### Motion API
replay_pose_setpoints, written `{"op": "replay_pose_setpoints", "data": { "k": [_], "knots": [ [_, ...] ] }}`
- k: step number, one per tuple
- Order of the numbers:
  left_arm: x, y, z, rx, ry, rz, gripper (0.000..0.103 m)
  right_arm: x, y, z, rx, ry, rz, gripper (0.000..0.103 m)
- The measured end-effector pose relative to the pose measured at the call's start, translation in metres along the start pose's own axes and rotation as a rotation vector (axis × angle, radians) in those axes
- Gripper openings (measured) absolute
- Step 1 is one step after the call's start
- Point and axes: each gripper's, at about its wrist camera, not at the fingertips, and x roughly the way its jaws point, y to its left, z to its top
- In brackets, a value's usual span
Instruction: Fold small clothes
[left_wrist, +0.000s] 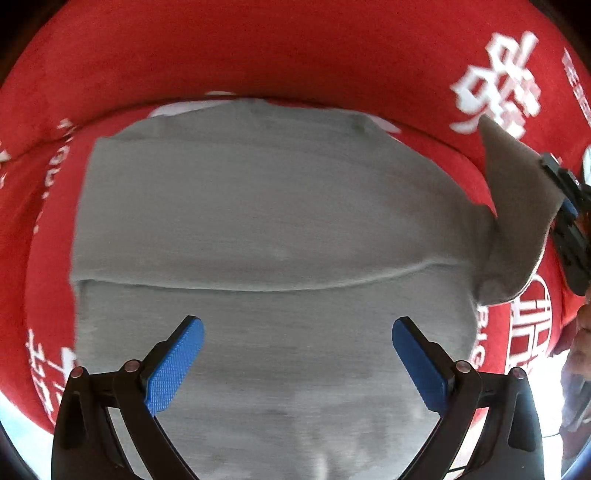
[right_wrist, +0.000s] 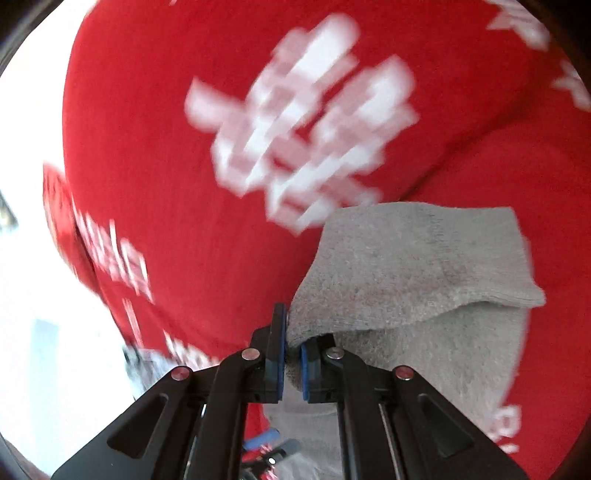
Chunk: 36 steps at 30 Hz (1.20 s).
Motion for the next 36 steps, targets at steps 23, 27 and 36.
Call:
{"op": "replay_pose_setpoints", "data": {
  "k": [23,27,36],
  "knots": [
    [-0.015,0.121,0.003,-0.155,-0.091,-0.041,0.102,0.127,-0.008,-0.08,0.174,0.145,-0.3,0.014],
    [-0.025,0.137,0.005,-0.159,-0.122,-0.077,0.102,0.158,0.039,-0.081,-0.059,0.21,-0.307,0.007],
    [-0.028,0.16,0.008,-0.176,-0.125,-0.141,0.102,0.252,0.102,-0.18,-0.633,0.565,-0.425,0.014]
  ]
}}
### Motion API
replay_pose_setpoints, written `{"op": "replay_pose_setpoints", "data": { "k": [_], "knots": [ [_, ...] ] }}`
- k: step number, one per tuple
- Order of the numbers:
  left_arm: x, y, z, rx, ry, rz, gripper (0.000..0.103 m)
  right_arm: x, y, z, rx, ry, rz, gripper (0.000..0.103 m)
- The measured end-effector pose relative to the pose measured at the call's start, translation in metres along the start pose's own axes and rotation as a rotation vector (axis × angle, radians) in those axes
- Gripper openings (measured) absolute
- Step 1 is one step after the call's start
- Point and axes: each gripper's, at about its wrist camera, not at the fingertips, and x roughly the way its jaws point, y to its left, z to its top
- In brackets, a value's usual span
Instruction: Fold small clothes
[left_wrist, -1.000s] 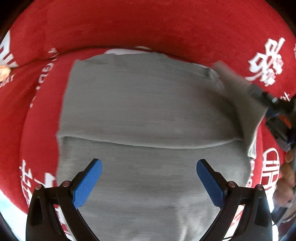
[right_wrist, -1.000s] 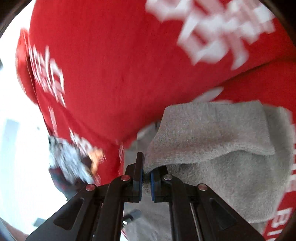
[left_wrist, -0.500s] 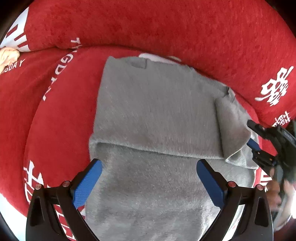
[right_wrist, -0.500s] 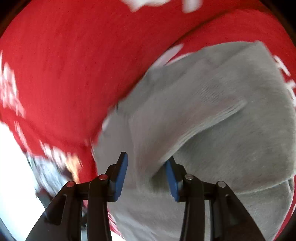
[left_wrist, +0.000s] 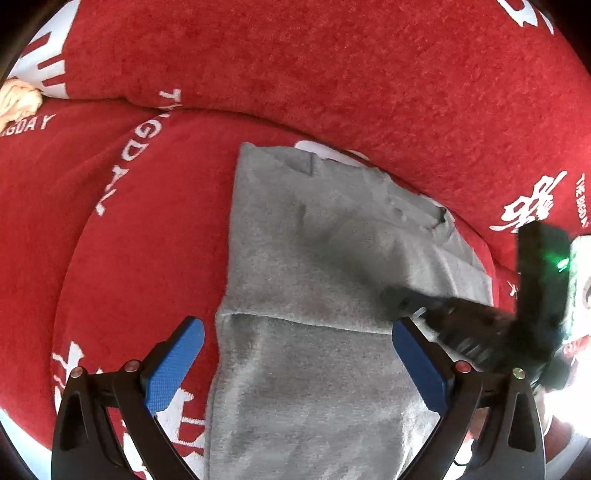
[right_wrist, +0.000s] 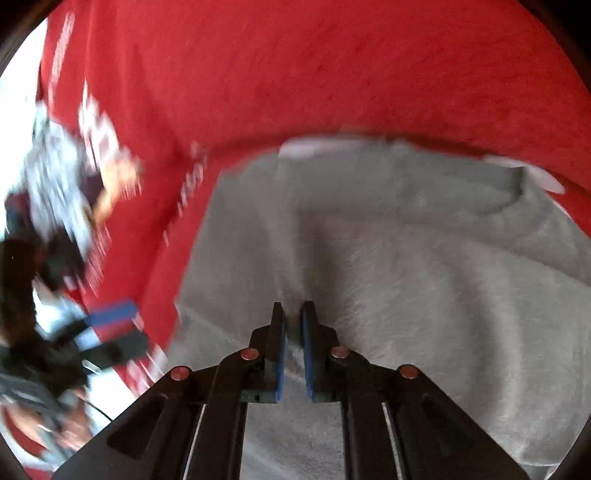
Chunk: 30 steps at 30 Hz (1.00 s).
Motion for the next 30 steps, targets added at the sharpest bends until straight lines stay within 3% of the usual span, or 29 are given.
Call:
{"op": "replay_pose_setpoints", "data": {
  "k": [3,5,7,13,18,19,20,21,23,25,27,30],
  "knots": [
    [0.011,-0.006,0.002,0.009,0.031,-0.048,0.102,0.003,0.004,-0.014,-0.025,0.041,-0.034,0.022],
    [0.02,-0.013,0.003,0.004,0.058,-0.083,0.102,-0.011,-0.011,-0.027,0.013,0.034,-0.014,0.031],
    [0.032,-0.019,0.005,-0.019,0.08,-0.118,0.102,-0.035,-0.032,-0.043,0.084,0.016,0.006,0.033],
    [0.061,-0.025,0.019,-0.117,0.104,-0.192,0.102,-0.083,-0.111,-0.096,0.444,-0.059,0.083,0.033],
    [0.074,-0.026,0.035,-0.172,0.086,-0.209,0.099,-0.113,-0.186,-0.159,0.812,-0.186,0.173,0.033],
    [0.075,-0.026,0.038,-0.177,0.082,-0.208,0.084,-0.117,-0.198,-0.17,0.872,-0.213,0.185,0.033],
    [0.077,-0.025,0.041,-0.18,0.088,-0.202,0.063,-0.119,-0.206,-0.177,0.917,-0.232,0.194,0.033],
    [0.08,-0.024,0.043,-0.184,0.101,-0.192,0.051,-0.121,-0.216,-0.185,0.972,-0.259,0.204,0.033],
    [0.087,-0.022,0.044,-0.186,0.127,-0.19,0.008,-0.122,-0.231,-0.196,1.047,-0.298,0.214,0.033],
    [0.084,-0.022,0.044,-0.168,0.12,-0.186,0.008,-0.124,-0.246,-0.203,1.116,-0.339,0.237,0.033],
    [0.071,-0.028,0.042,-0.123,0.077,-0.187,0.008,-0.124,-0.253,-0.204,1.151,-0.356,0.242,0.006],
    [0.06,-0.039,0.037,-0.049,0.051,-0.166,0.008,-0.139,-0.251,-0.188,1.065,-0.375,0.196,0.006]
  ]
}}
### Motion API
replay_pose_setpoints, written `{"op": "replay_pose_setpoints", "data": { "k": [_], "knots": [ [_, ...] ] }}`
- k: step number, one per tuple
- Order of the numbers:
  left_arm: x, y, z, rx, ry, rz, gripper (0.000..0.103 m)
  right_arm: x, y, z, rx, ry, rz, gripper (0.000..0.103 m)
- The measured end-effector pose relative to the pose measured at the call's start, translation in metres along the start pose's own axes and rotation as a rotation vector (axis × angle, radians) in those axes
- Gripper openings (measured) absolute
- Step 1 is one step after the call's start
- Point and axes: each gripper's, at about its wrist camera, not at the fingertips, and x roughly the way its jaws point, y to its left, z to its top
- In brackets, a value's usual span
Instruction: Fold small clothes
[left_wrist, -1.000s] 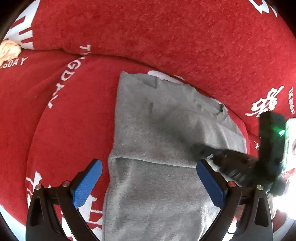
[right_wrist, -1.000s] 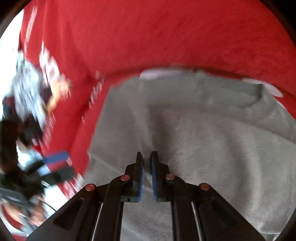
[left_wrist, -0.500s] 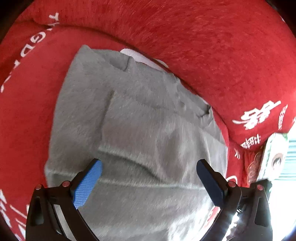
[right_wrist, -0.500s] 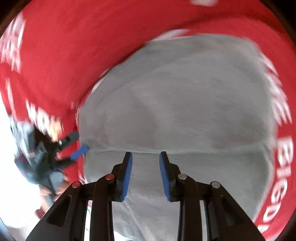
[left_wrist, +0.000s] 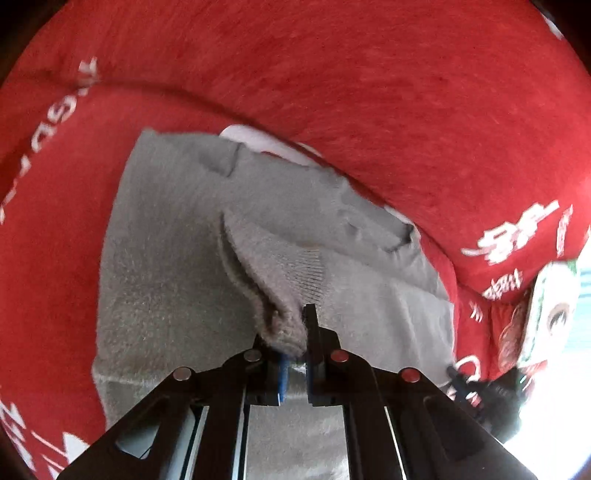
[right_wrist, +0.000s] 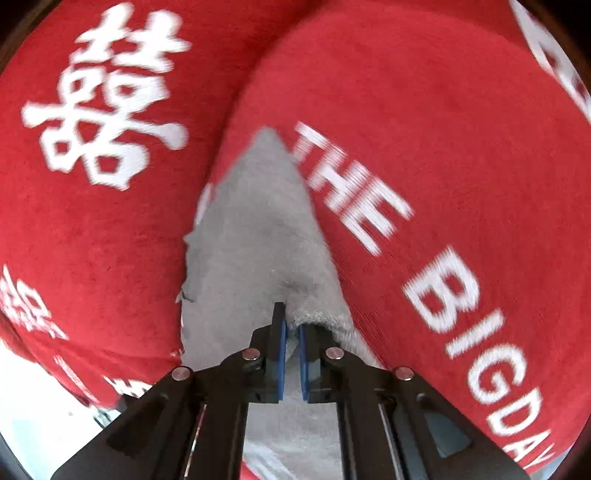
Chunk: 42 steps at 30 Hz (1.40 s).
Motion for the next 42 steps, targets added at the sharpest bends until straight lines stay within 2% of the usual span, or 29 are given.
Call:
{"op": "replay_pose_setpoints", "data": {
  "k": [3,7,9,10,11,13,16,18,22,23,24,26,29,30,31,32,33,37,39,42],
  "knots": [
    [0.011,0.003,-0.007,0.019,0.032,0.04,0.008,0.002,0.008,0.001,-0.117,0.025,-0.066,0.006],
    [0.017,0.007,-0.015,0.061,0.035,0.092,0.008,0.011,-0.007,0.002,-0.1,0.05,-0.064,0.006],
    [0.009,0.008,-0.018,0.086,0.011,0.151,0.009,0.009,-0.008,0.002,-0.13,0.049,-0.069,0.006],
    [0.005,0.009,-0.019,0.1,-0.002,0.201,0.021,0.01,-0.006,0.001,-0.148,0.052,-0.075,0.006],
    [-0.001,0.012,-0.02,0.107,-0.015,0.268,0.041,0.009,-0.006,0.001,-0.158,0.059,-0.078,0.006],
    [-0.015,0.018,-0.022,0.111,-0.053,0.358,0.062,0.01,-0.002,-0.001,-0.172,0.077,-0.088,0.008],
    [-0.033,0.022,-0.024,0.128,-0.063,0.405,0.062,-0.004,0.004,-0.007,-0.211,0.103,-0.158,0.015],
    [-0.044,0.019,-0.026,0.138,-0.068,0.382,0.062,-0.014,0.013,-0.016,-0.271,0.102,-0.213,0.015],
    [-0.046,0.001,-0.023,0.163,-0.066,0.28,0.062,-0.031,0.031,-0.016,-0.373,0.051,-0.254,0.017],
    [-0.039,-0.008,-0.021,0.176,-0.057,0.254,0.062,-0.03,0.032,-0.012,-0.379,0.048,-0.256,0.026],
    [-0.031,-0.015,-0.02,0.192,-0.048,0.238,0.062,-0.03,0.031,-0.005,-0.377,0.043,-0.268,0.041],
    [-0.019,-0.024,-0.02,0.218,-0.034,0.226,0.062,-0.024,0.029,0.011,-0.357,0.029,-0.274,0.046],
    [0.003,-0.034,-0.019,0.242,-0.004,0.218,0.062,-0.006,0.021,0.032,-0.29,0.055,-0.206,0.046],
    [0.009,-0.035,-0.02,0.247,0.006,0.222,0.062,0.002,0.018,0.037,-0.259,0.081,-0.174,0.043],
    [0.015,-0.035,-0.021,0.254,0.019,0.235,0.062,0.012,0.014,0.041,-0.227,0.12,-0.148,0.035],
    [0.018,-0.036,-0.022,0.257,0.026,0.249,0.062,0.017,0.013,0.042,-0.219,0.144,-0.14,0.012],
    [0.02,-0.036,-0.023,0.259,0.031,0.262,0.062,0.02,0.016,0.042,-0.227,0.159,-0.149,0.009],
    [0.027,-0.037,-0.029,0.292,0.029,0.301,0.062,0.018,0.038,0.037,-0.381,0.154,-0.24,0.008],
    [0.028,-0.041,-0.031,0.312,0.03,0.323,0.062,0.022,0.031,0.038,-0.41,0.164,-0.301,0.008],
    [0.028,-0.043,-0.034,0.319,0.032,0.336,0.062,0.016,0.031,0.035,-0.404,0.14,-0.301,0.009]
  ]
}}
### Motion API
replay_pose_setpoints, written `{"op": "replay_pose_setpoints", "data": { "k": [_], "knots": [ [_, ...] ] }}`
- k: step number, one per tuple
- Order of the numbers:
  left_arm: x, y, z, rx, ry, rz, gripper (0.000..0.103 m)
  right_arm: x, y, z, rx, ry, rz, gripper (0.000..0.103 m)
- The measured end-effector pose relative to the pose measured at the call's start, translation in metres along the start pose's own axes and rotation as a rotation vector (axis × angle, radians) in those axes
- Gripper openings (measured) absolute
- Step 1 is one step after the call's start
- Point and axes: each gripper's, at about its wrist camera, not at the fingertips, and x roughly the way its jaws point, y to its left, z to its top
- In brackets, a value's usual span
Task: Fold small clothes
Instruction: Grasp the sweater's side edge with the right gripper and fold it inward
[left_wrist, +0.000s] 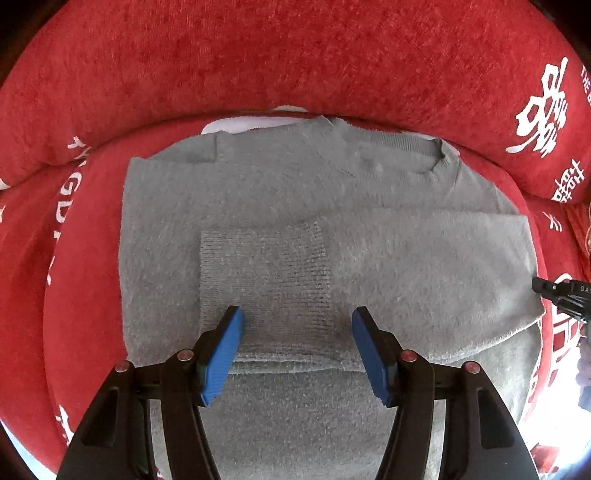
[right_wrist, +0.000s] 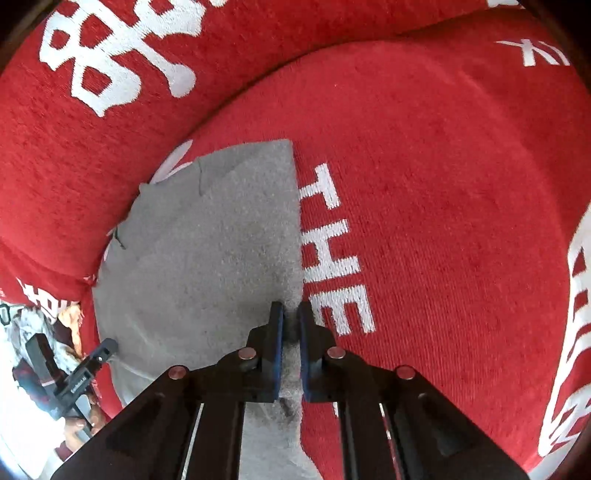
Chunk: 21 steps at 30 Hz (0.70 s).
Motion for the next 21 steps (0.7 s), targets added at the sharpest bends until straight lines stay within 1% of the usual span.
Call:
{"op": "replay_pose_setpoints", "data": {
  "k": [2,3,4,7,9,11,12,13,14,15,18,21],
  "knots": [
    [-0.003,0.001,-0.001,-0.009,0.005,0.002,0.062,-0.009,0.001,-0.008,0.019,-0.008,-0.03,0.016],
    [-0.006,0.002,-0.002,-0.014,0.004,0.003,0.062,-0.012,0.001,-0.011,0.028,-0.006,-0.028,0.016],
    [-0.01,0.004,-0.003,-0.016,0.0,0.002,0.062,-0.017,0.002,-0.016,0.041,-0.004,-0.008,0.016],
    [-0.014,0.007,-0.005,-0.023,-0.002,0.0,0.062,-0.03,0.0,-0.038,0.105,0.0,0.107,0.019],
    [-0.012,0.008,-0.006,-0.019,0.007,0.009,0.062,-0.027,-0.005,-0.046,0.164,0.013,0.176,0.019],
    [-0.01,0.007,-0.005,-0.015,0.01,0.018,0.062,-0.019,-0.014,-0.05,0.235,0.018,0.203,0.019],
    [-0.01,0.007,-0.005,-0.012,0.009,0.023,0.062,-0.016,-0.019,-0.05,0.266,0.007,0.209,0.016],
    [-0.009,0.005,-0.006,-0.006,0.007,0.029,0.062,-0.014,-0.022,-0.048,0.288,-0.006,0.215,0.01],
    [-0.008,0.004,-0.006,-0.003,0.007,0.032,0.062,-0.013,-0.024,-0.047,0.299,-0.027,0.192,0.006],
    [-0.005,0.002,-0.004,0.001,0.007,0.037,0.062,-0.011,-0.026,-0.046,0.294,-0.034,0.158,0.005],
    [-0.005,-0.001,-0.005,0.01,0.008,0.053,0.062,-0.013,-0.023,-0.047,0.247,-0.033,0.142,0.005],
    [-0.008,-0.001,-0.005,-0.009,0.018,0.05,0.062,-0.019,-0.014,-0.051,0.187,-0.005,0.085,0.005]
  ]
}}
